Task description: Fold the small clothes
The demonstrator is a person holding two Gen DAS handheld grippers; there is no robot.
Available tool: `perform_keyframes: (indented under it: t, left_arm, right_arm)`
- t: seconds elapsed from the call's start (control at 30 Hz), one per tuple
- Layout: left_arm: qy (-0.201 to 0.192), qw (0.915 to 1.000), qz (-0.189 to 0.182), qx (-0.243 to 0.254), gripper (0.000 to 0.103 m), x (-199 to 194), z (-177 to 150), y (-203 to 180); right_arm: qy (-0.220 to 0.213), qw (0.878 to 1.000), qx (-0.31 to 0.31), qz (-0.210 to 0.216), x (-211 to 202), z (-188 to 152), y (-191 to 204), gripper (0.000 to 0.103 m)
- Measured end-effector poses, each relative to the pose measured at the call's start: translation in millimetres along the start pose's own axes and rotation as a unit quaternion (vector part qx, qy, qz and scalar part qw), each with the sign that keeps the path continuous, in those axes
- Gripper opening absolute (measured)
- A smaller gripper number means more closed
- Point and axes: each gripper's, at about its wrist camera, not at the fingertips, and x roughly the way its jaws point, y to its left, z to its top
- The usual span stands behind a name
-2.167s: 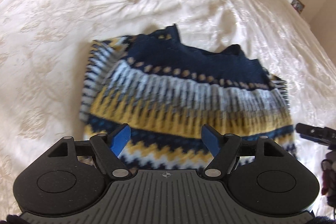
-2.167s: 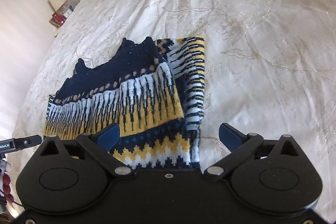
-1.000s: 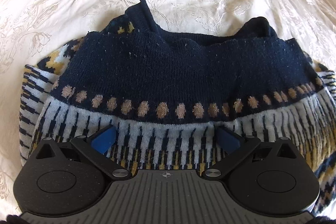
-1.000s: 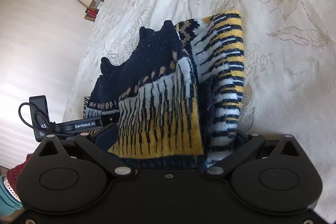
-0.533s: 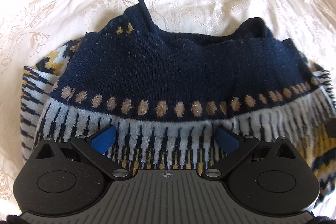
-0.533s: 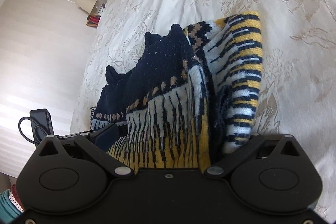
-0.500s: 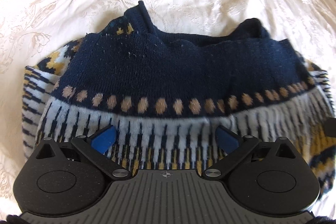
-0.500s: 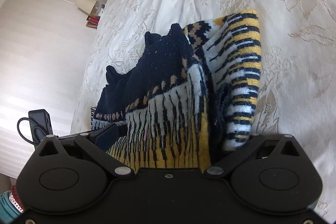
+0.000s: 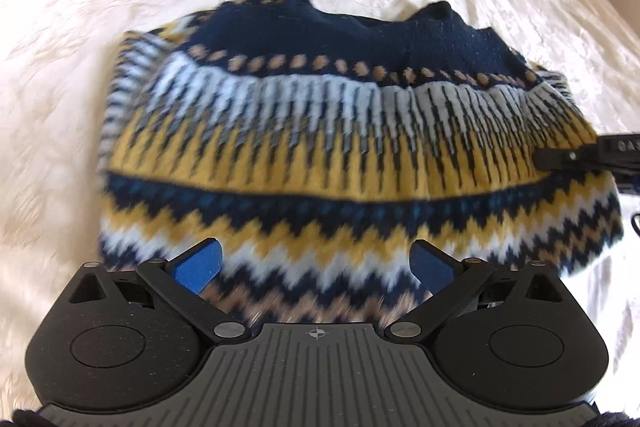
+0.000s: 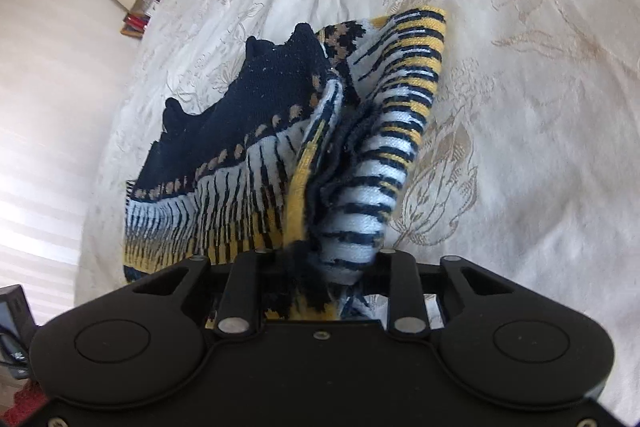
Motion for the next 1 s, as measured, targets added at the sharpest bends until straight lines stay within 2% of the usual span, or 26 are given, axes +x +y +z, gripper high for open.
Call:
perform_keyframes:
  t: [0.1, 0.17, 0.43, 0.57, 0.7, 0.83, 1.0]
  left_arm:
    - [-0.009, 0.9999, 0.006, -0.009, 0.101, -19, -12, 14]
    - [-0.014, 0.9997, 0.005, -0.019, 0.101, -29, -19, 29]
    - [-0.004, 0.9977, -0.007, -0.068, 0.101, -48, -40, 97]
    - [-0.002, 0.9965, -0.015, -0.083, 0.101, -56, -49, 128]
    - [-0.003, 0.9959, -0.020, -0.088, 0.101, -60, -56, 152]
    - [-0.006, 0.9946, -0.023, -0.101, 0.101, -64, -61, 171]
    - [-0.004, 0.9921, -0.029, -0.122, 0.101, -64, -68, 185]
  right_arm:
    - [-0.005, 0.999, -0.028, -0.043, -5, 3, 25, 0.035]
    - [-0.013, 0.997, -0.045, -0.056, -11, 5, 45, 0.034]
    - [-0.020, 0.991, -0.118, -0.061, -9, 14, 147, 0.033]
    - [-0.017, 0.988, -0.146, -0.053, 15, 14, 200, 0.033]
    - [0.014, 0.974, -0.210, -0.079, 57, 1, 248, 0.033]
    - [0.051, 0.963, -0.246, -0.097, 103, -18, 280, 0.032]
    - [0.069, 0.947, -0.280, -0.142, 136, -37, 297, 0.032]
